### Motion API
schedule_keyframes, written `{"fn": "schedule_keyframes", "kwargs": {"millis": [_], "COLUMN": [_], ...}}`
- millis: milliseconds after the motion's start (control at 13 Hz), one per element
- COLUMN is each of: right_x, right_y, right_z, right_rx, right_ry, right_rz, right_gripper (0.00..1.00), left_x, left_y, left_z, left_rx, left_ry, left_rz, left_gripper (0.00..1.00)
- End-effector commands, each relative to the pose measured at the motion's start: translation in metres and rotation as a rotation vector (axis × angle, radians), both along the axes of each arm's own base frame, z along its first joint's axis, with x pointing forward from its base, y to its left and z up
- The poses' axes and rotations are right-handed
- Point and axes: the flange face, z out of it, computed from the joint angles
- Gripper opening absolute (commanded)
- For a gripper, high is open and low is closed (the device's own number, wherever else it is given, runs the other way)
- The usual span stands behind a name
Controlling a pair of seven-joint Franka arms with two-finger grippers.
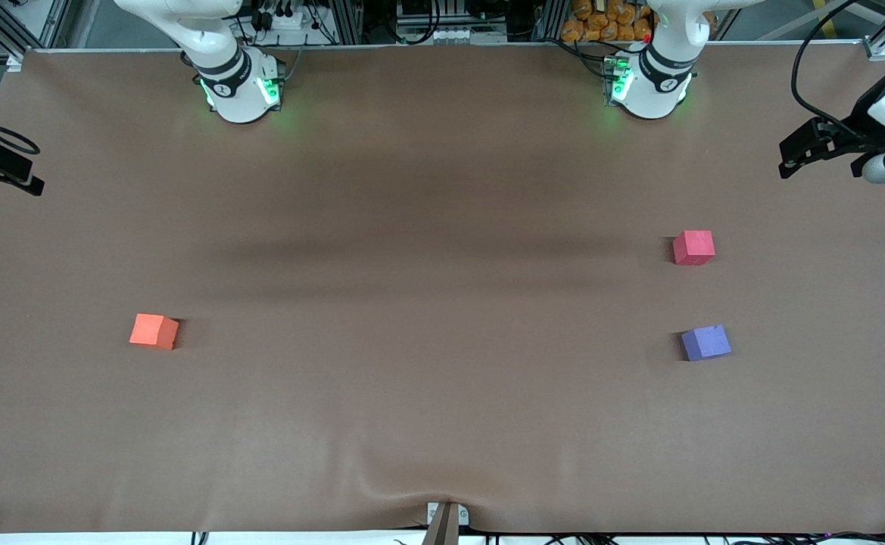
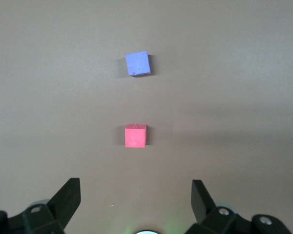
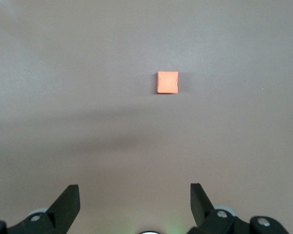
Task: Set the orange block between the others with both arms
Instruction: 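Reach the right gripper toward the orange cube while the left gripper nears the pink cube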
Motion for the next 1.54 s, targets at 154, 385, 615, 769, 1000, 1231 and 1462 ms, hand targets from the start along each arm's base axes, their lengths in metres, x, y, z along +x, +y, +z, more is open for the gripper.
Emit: {"fn": "schedule_keyframes", "kwargs": {"millis": [154,385,615,769,1000,1231,1462], "right_x": [-0.01,-0.009,-0.009,-0.009,-0.005,0.006,0.034], "right_y": [-0.003,-0.005,-0.008,-0.008,-0.01,-0.028,-0.049], "right_z": [0.004,0.003,0.003,0.002,-0.001,-0.016,-0.06], "right_rx": [-0.027,-0.027,-0.027,-0.027,-0.027,-0.026,-0.023], "right_ry": [0.014,0.013,0.014,0.014,0.011,0.016,0.047], "right_rz": [-0.025,-0.03,-0.029,-0.029,-0.032,-0.062,-0.092], "right_gripper": [1.0,1.0,1.0,1.0,1.0,1.0,1.0], "left_x": [0.003,0.009,0.008,0.008,0.01,0.012,0.016], "left_y": [0.005,0.006,0.008,0.011,0.013,0.014,0.016], "left_z": [0.003,0.0,-0.006,-0.005,-0.009,-0.013,-0.019], "left_rx": [0.006,0.005,0.003,0.0,0.0,-0.003,-0.004], "left_ry": [0.003,0.009,0.025,0.024,0.03,0.036,0.042], "left_rz": [-0.013,-0.017,-0.012,-0.004,-0.001,0.0,0.003], "left_gripper": [1.0,1.0,1.0,1.0,1.0,1.0,1.0]}}
